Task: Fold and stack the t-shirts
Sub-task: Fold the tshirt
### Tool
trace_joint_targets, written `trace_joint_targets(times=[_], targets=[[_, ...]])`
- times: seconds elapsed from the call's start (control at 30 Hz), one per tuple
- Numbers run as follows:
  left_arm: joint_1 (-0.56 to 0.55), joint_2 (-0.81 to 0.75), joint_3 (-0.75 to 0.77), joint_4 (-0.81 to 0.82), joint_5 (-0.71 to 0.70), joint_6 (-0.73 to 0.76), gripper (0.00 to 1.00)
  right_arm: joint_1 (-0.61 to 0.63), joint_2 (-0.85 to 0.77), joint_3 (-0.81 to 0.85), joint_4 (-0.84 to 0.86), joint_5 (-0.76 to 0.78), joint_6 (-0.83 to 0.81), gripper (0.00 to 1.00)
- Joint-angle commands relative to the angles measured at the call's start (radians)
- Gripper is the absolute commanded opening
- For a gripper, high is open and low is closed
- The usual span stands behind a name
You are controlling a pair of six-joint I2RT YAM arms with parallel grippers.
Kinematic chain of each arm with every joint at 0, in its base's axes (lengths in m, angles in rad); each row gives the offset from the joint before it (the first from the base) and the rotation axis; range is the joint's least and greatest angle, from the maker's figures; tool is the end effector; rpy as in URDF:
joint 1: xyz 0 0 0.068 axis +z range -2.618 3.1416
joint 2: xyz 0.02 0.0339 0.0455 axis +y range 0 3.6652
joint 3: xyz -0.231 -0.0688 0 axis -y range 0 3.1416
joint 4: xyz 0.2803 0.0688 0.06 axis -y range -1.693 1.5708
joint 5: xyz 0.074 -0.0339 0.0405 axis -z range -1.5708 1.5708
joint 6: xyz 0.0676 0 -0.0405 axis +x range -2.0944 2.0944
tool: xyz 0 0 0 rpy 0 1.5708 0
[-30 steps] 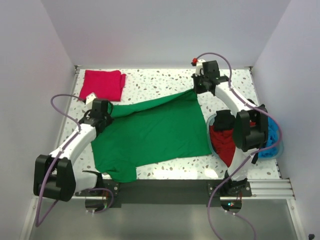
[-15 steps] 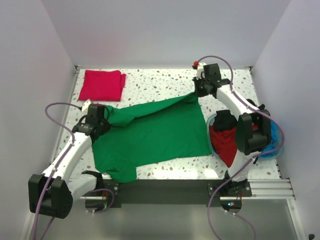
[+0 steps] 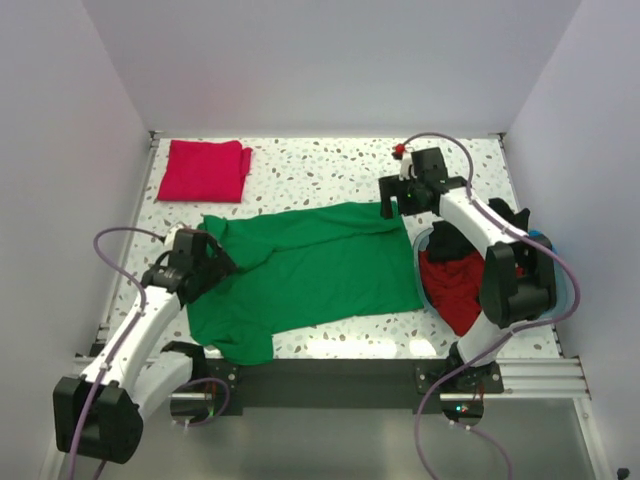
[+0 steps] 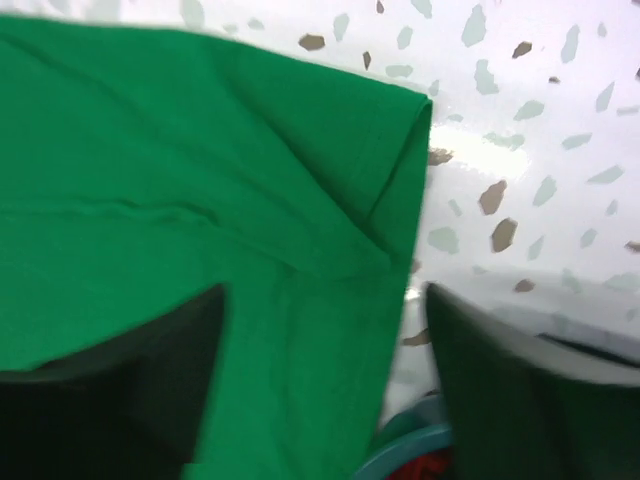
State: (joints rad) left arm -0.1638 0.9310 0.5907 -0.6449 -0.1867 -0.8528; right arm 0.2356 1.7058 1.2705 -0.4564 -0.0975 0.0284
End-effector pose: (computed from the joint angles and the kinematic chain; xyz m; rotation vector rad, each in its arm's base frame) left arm 0.2427 -0.0274 0.1448 -0.9244 2.3641 -0.1648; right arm 0.4062 0.1043 0.1687 -0.2979 2.4532 0.2344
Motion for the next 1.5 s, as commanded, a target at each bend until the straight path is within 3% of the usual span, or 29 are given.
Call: trace_joint_targets(times=[0.0,0.13,0.33,0.5,0.6,0.77,0.9,1.03,1.1,1.13,1.23,1.47], targets=[[0.007,-0.028,0.072,-0.03,-0.026,0.014,1.0,0.005,-0.097,0.049,0.022,-0.069,0.031,0.98],[0.009,0.078,0.173,0.027,-0.031,0.064,1.0,0.048,-0.063,0.108,0.045,-0.169,0.056,0.99],[0.02,0.405,0.383,0.08,-0.092,0.113,1.0,0.191,0.15,0.288,-0.044,0.05,0.08,0.99],[0.088,0.546,0.431,0.14,-0.112,0.129,1.0,0.189,0.285,0.365,-0.048,0.156,0.182,0.99],[0.136,0.585,0.426,0.204,-0.047,0.15,1.0,0.186,0.336,0.398,-0.048,0.153,0.195,0.99],[0.164,0.652,0.42,0.297,-0.01,0.143,0.9,0.156,0.422,0.421,-0.042,0.136,0.238,0.99],[0.245,0.693,0.399,0.373,0.071,0.146,0.73,0.128,0.449,0.409,-0.011,0.117,0.254,0.99],[0.26,0.746,0.394,0.448,0.128,0.15,0.44,0.11,0.48,0.42,-0.008,0.105,0.255,0.99],[0.26,0.775,0.397,0.461,0.145,0.153,0.35,0.107,0.497,0.425,-0.008,0.104,0.255,0.99],[0.26,0.782,0.399,0.467,0.145,0.153,0.23,0.102,0.5,0.426,-0.008,0.102,0.257,0.99],[0.264,0.807,0.414,0.438,0.113,0.152,0.07,0.09,0.514,0.426,-0.018,0.12,0.271,0.99],[0.291,0.747,0.406,0.317,-0.048,0.081,0.08,0.05,0.522,0.411,-0.031,0.153,0.306,0.99]])
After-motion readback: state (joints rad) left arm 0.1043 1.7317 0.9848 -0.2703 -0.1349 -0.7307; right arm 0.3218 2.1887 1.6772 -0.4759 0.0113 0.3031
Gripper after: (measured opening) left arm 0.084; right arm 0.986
